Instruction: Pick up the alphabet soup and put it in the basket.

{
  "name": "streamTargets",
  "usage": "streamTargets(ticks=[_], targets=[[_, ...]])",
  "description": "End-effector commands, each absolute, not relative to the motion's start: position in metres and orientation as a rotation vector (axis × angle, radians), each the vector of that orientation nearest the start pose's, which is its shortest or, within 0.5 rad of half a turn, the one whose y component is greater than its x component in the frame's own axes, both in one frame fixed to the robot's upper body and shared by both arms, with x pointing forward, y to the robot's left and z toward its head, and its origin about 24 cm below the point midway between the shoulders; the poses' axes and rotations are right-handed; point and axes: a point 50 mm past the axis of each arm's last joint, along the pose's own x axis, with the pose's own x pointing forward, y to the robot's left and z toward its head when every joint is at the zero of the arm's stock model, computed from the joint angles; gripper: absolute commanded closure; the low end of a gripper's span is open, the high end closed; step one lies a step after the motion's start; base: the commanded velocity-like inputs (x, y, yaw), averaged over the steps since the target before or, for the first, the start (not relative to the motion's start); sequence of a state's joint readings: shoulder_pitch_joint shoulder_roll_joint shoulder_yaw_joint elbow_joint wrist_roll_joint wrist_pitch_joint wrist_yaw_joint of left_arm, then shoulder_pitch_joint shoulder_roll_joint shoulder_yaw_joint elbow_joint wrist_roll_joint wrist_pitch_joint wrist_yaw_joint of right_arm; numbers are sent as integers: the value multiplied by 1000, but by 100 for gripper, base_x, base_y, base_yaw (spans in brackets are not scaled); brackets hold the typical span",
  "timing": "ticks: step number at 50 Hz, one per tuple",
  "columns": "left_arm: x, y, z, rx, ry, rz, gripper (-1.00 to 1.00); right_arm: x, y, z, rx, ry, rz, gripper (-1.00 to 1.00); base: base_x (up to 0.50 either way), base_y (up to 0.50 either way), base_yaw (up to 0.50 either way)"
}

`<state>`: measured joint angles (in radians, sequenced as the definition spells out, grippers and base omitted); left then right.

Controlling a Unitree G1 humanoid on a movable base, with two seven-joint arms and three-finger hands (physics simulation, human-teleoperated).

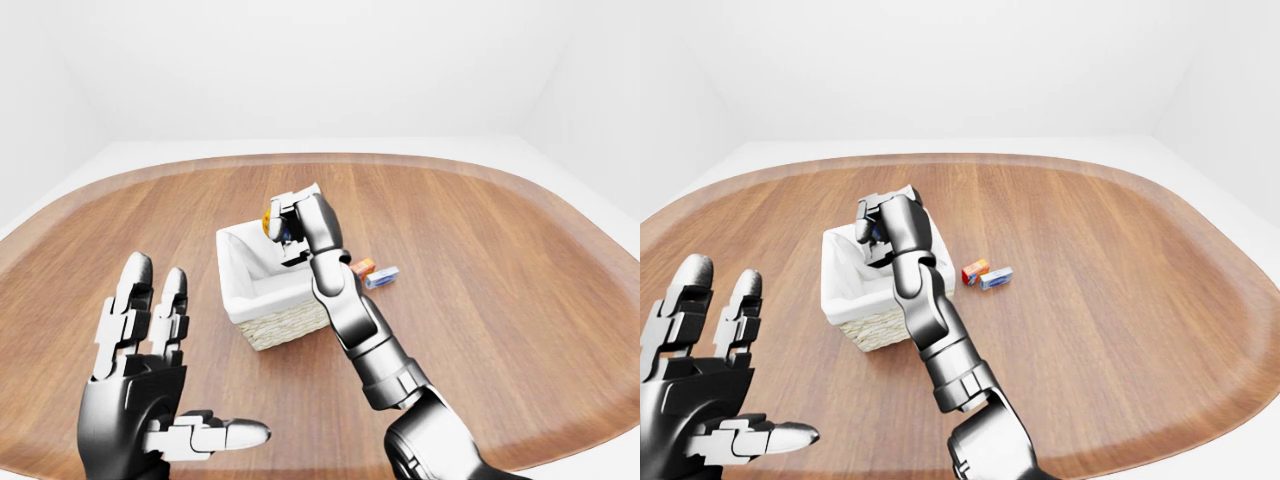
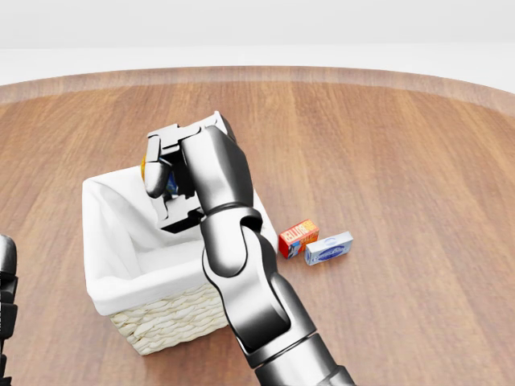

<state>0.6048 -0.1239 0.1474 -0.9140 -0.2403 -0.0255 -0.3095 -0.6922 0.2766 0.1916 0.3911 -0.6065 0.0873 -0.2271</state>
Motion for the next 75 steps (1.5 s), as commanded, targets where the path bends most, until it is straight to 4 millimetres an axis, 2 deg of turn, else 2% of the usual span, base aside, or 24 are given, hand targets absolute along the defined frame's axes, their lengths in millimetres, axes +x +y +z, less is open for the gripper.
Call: streamTargets(ticks=[1, 14, 65, 66, 75], targets=[[120, 186, 149, -97, -414, 0, -100, 332, 28, 149, -492, -348, 139, 100, 0, 0, 0], [118, 188, 150, -102, -414, -2, -100, 329, 40, 140, -541, -329, 148, 100, 0, 0, 0], [116, 189, 152, -109, -421, -2, -100, 328, 42, 133, -607, -333, 142, 100, 0, 0, 0], [116, 189, 151, -111, -419, -2, -100, 329, 42, 133, -607, -334, 143, -100, 0, 0, 0], [115, 189, 152, -111, -421, -2, -100, 327, 42, 131, -621, -335, 143, -100, 0, 0, 0]])
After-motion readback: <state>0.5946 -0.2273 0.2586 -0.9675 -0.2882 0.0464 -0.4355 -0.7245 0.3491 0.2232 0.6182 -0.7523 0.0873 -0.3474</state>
